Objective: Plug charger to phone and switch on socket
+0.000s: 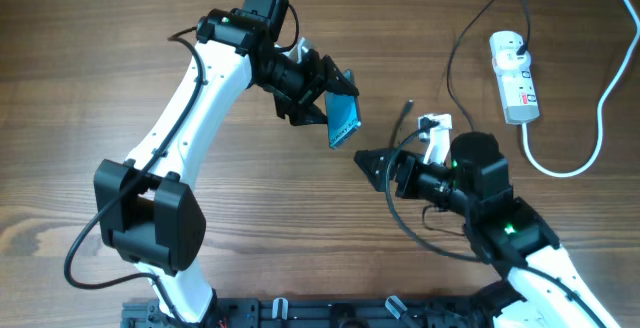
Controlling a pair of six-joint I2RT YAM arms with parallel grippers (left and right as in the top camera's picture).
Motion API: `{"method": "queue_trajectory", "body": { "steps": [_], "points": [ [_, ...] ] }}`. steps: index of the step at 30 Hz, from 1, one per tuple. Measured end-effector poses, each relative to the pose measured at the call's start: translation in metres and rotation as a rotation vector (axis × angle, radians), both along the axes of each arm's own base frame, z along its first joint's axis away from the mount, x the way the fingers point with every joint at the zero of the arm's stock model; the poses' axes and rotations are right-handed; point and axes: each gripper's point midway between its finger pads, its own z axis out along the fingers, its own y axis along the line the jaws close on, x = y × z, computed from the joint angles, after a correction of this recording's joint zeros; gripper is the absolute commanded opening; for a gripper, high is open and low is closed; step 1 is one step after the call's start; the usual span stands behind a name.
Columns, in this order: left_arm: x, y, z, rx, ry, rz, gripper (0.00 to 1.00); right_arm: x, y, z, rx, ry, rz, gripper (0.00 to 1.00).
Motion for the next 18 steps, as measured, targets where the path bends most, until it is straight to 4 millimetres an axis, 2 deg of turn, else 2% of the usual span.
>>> {"method": "queue_trajectory", "body": {
  "steps": [4, 8, 13, 18],
  "points": [
    [0.005, 0.007, -0.007, 0.049, -0.018, 0.016, 0.54, 0.003, -0.003, 0.003, -0.021, -0.039, -0.008, 0.99],
    [0.013, 0.022, -0.021, 0.166, -0.059, 0.043, 0.54, 0.001, 0.012, 0.017, -0.009, -0.129, 0.057, 0.99],
    [0.023, 0.028, -0.026, 0.219, -0.077, 0.09, 0.54, 0.013, 0.023, 0.035, -0.01, -0.231, -0.026, 1.0],
    [0.024, 0.029, -0.027, 0.233, -0.062, 0.118, 0.54, 0.036, 0.046, 0.022, -0.024, -0.252, -0.082, 0.93]
  ]
}}
